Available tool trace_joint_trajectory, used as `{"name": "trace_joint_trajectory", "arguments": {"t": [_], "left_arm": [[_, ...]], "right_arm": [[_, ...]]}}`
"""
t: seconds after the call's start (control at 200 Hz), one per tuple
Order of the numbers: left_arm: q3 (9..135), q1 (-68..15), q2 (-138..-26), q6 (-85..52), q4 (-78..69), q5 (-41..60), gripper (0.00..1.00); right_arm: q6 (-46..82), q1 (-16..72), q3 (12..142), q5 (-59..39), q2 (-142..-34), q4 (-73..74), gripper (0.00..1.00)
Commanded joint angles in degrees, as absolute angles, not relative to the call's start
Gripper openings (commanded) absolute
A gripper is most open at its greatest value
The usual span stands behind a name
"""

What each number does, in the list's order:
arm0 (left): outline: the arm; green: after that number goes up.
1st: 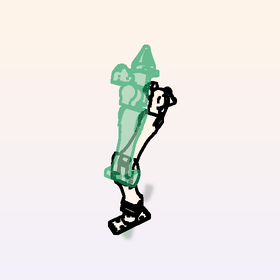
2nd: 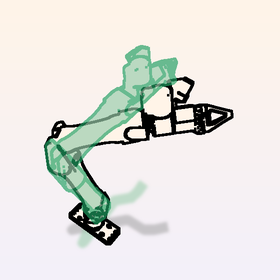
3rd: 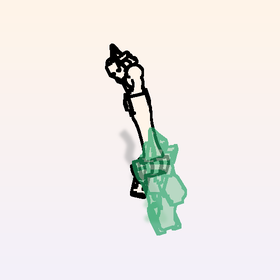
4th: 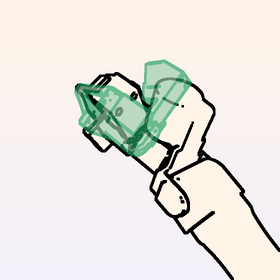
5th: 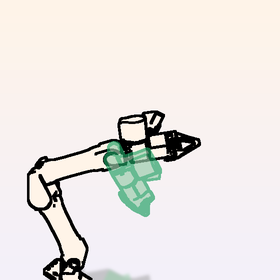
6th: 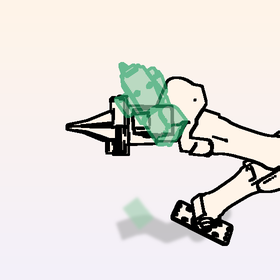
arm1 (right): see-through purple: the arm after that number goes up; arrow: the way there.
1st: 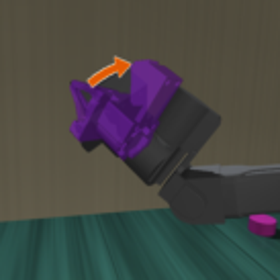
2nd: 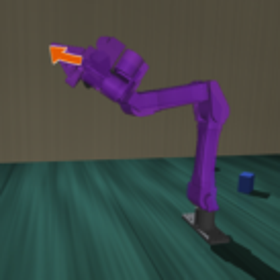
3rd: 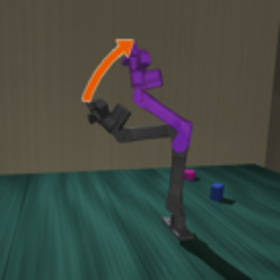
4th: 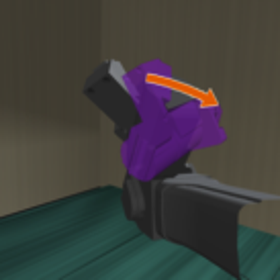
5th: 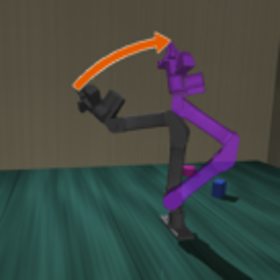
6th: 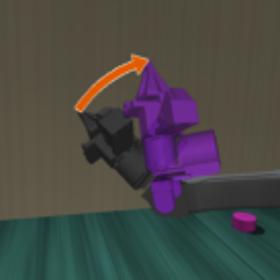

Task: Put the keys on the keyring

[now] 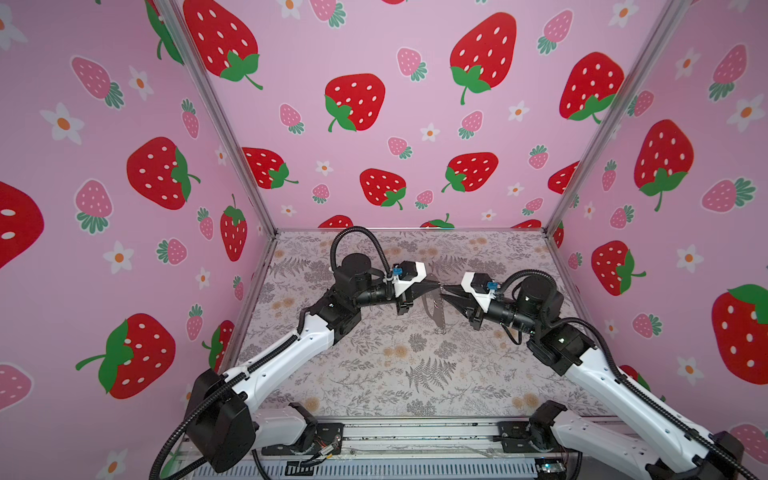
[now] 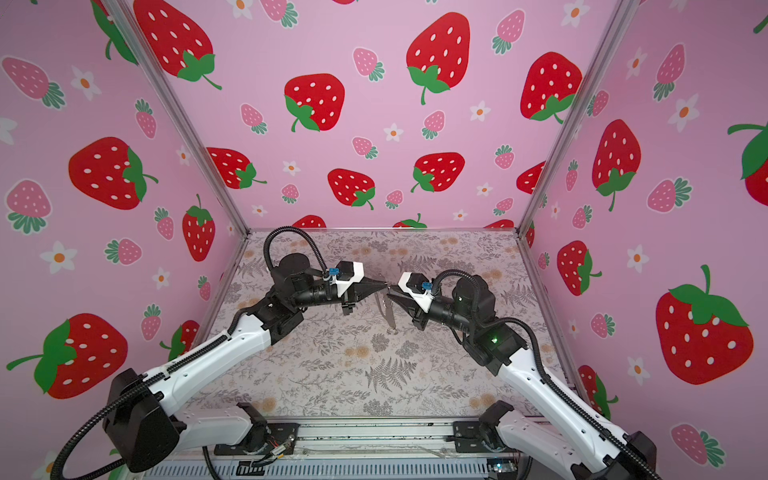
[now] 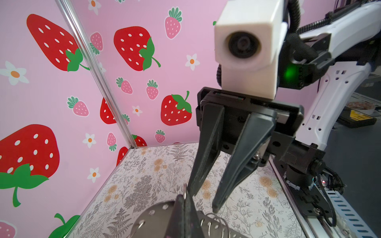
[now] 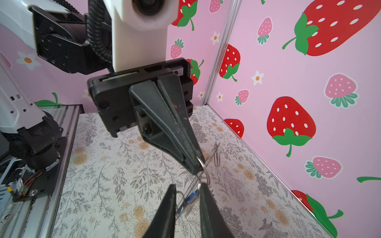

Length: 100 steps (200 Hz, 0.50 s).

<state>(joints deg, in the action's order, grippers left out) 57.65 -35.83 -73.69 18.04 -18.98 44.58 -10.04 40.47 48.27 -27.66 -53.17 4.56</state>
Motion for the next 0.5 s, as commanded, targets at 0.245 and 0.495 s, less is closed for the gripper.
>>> {"name": "trace_joint_trajectory", "arguments": {"t": [0.245,0.495], "left_arm": [[58.7,-36.0,-72.8,18.9,-18.8,49.2,0.0],[58.7,-36.1,-72.5,19.0,-18.8,49.2,0.0]], "right_arm": [[-8.1,39.0,48.4,-27.9,-51.2,5.5,0.24],[-7.6,38.8,48.5,-31.4,-51.8,6.2,0.23]]}}
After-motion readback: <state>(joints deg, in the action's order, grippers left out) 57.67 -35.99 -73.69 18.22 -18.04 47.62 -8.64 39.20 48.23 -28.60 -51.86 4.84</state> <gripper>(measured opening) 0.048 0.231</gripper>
